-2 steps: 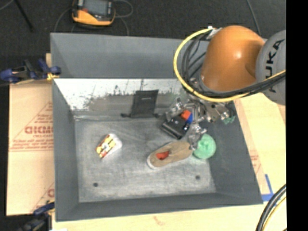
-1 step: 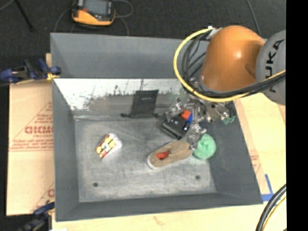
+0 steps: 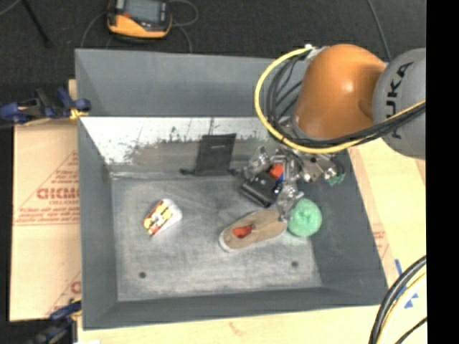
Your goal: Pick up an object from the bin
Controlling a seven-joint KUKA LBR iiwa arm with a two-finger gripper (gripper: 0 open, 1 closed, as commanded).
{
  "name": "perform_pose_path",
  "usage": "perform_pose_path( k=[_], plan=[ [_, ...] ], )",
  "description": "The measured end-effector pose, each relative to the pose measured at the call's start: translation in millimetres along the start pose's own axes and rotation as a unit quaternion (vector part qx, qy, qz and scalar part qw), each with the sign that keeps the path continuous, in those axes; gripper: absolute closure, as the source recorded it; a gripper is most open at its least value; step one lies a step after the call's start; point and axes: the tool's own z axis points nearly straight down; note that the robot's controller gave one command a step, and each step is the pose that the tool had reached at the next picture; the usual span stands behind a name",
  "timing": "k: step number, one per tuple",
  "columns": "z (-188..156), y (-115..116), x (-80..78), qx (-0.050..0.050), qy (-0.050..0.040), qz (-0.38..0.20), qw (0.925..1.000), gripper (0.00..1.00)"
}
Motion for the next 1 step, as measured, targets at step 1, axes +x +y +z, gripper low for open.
perform_pose_path(
  k=[1],
  plan=[
    [64.7,-2.8,-2.1,-0.002,0.0035,-0.011,0.9999,0.00]
  ],
)
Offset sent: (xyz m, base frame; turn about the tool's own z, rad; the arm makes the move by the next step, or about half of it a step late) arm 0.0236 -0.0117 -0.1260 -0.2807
